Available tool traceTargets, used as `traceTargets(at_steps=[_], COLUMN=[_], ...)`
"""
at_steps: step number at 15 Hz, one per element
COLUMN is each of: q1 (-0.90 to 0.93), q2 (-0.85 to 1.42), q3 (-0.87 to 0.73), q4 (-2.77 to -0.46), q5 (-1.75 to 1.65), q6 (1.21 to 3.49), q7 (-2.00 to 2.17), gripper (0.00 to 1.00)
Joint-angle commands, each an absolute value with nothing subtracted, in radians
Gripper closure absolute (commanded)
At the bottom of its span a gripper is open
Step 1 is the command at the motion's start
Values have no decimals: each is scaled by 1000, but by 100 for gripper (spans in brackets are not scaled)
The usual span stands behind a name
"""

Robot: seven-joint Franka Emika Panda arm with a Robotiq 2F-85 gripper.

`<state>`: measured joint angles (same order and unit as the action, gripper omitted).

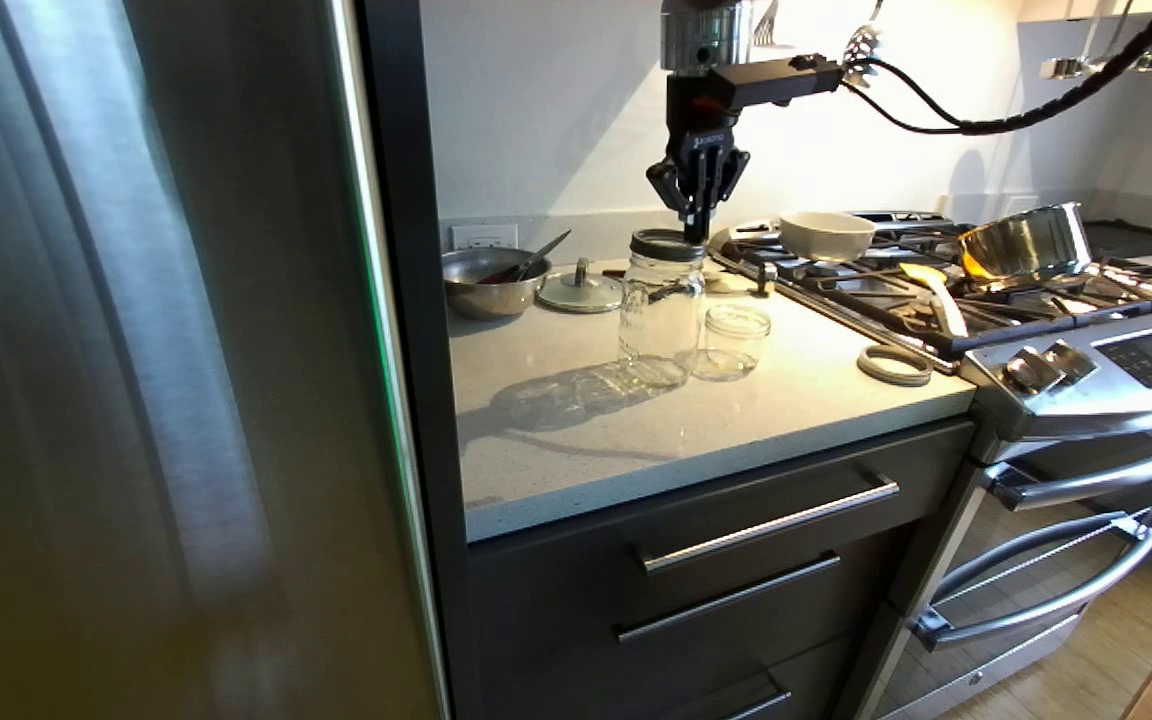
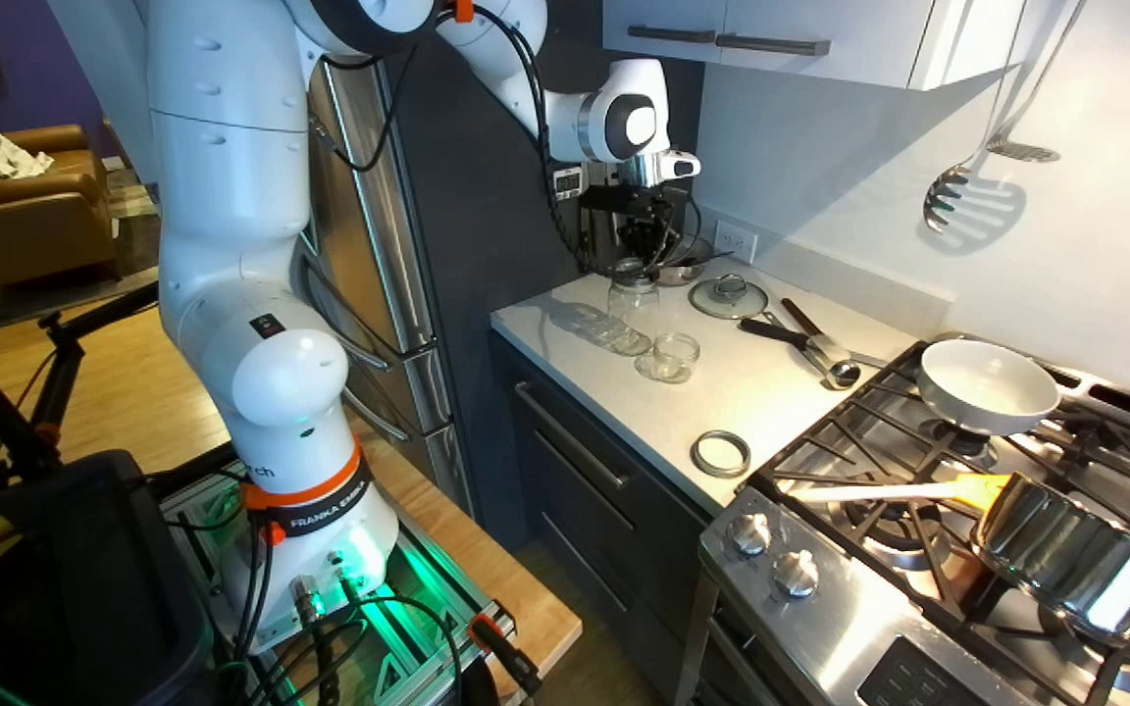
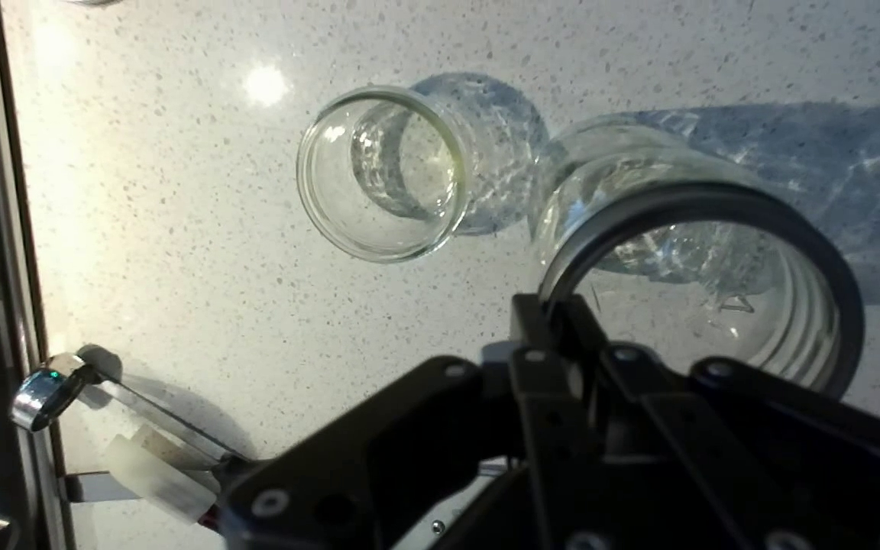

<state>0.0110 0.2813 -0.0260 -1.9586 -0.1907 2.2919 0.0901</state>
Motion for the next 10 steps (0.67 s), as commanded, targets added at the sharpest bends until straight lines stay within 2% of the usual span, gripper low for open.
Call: traceTargets(at_steps=[1, 2, 4, 9, 10], q1=[13, 14, 14, 17, 18], q2=[296, 295, 292, 286, 286], q3=[-28, -28, -28, -27, -26], q4=[-1942, -1942, -1942, -1942, -1942], q5=[-187, -187, -187, -193, -195], q6=[2259, 2259, 2259, 2259, 2259], q7=[73, 72, 71, 67, 65], gripper=[89, 97, 99, 98, 94])
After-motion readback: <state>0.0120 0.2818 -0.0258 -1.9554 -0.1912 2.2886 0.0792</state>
